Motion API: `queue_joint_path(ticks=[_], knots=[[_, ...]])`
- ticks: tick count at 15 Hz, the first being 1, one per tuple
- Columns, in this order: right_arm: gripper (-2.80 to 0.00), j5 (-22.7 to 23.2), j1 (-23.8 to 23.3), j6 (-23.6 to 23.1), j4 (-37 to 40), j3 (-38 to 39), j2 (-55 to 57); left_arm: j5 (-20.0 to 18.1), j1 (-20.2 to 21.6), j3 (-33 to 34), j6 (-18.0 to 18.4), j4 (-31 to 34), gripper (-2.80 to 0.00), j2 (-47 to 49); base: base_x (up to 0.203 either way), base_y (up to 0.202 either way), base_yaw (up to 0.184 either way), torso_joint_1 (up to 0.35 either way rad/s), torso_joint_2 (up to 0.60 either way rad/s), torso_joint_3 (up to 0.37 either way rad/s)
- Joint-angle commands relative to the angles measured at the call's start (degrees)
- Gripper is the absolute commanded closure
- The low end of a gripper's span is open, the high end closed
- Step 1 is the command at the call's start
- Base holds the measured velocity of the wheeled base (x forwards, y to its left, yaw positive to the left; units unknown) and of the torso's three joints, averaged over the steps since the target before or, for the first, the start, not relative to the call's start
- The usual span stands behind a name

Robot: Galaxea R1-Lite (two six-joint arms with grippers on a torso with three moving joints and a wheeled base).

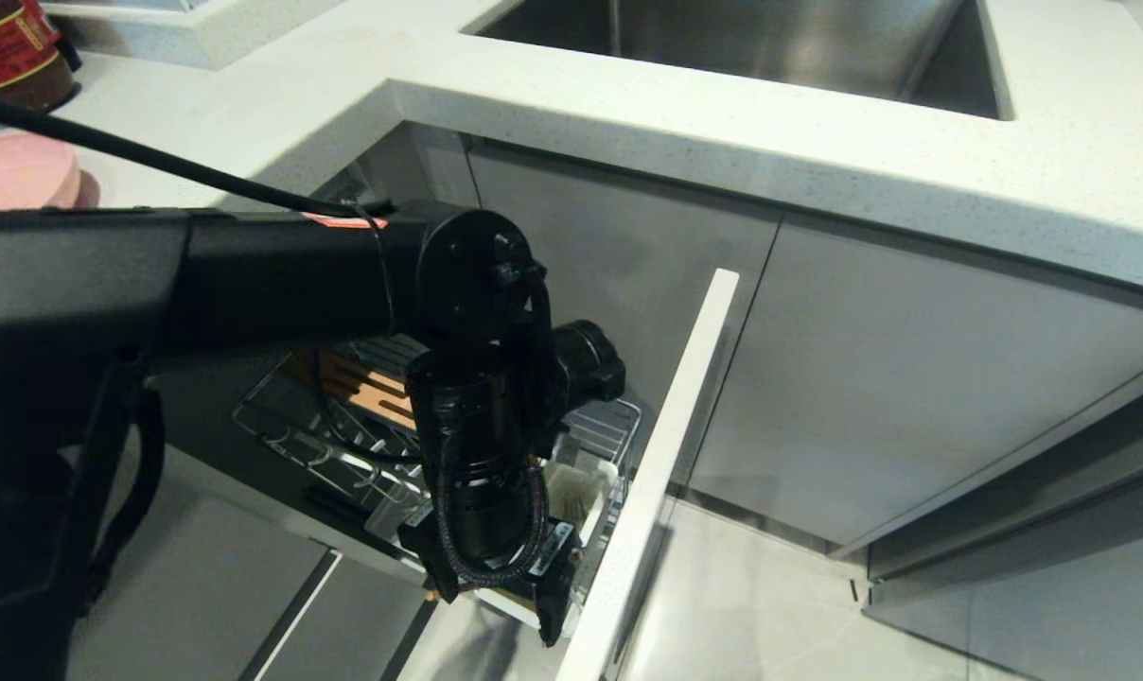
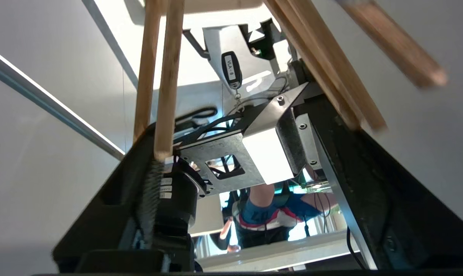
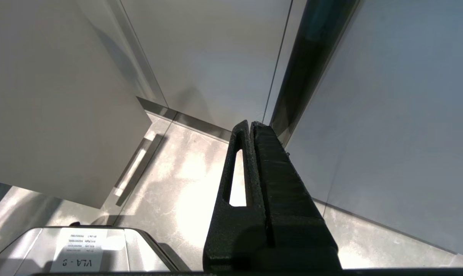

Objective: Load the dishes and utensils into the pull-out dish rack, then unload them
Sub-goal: Pick up the chopsticks and place it in the cupboard, then pick up the spoon and place it in the cupboard

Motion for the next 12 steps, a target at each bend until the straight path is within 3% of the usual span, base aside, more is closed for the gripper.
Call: queue_joint_path(ticks=[1, 8, 9, 12], knots=[[0.00, -0.01, -0.01, -0.03, -0.01, 0.00, 0.02, -0.03, -0.23, 0.04, -0.12, 0.45, -2.80, -1.97, 0.000, 0.000, 0.000, 0.000, 0.00, 0.000], [0.00, 0.01, -0.01, -0.03, -0.01, 0.00, 0.02, 0.25, -0.36, 0.20, -1.23, 0.57, -2.80, -8.82, 0.000, 0.000, 0.000, 0.000, 0.00, 0.000], [0.00, 0.01, -0.01, -0.03, -0.01, 0.00, 0.02, 0.39, -0.40, 0.24, -1.28, 0.64, 0.00, -9.95, 0.000, 0.000, 0.000, 0.000, 0.00, 0.000], [0.00, -0.01, -0.03, -0.03, -0.01, 0.00, 0.02, 2.39, -1.15, 0.14, -3.52, 0.58, 0.00, -13.72, 0.000, 0.000, 0.000, 0.000, 0.00, 0.000]])
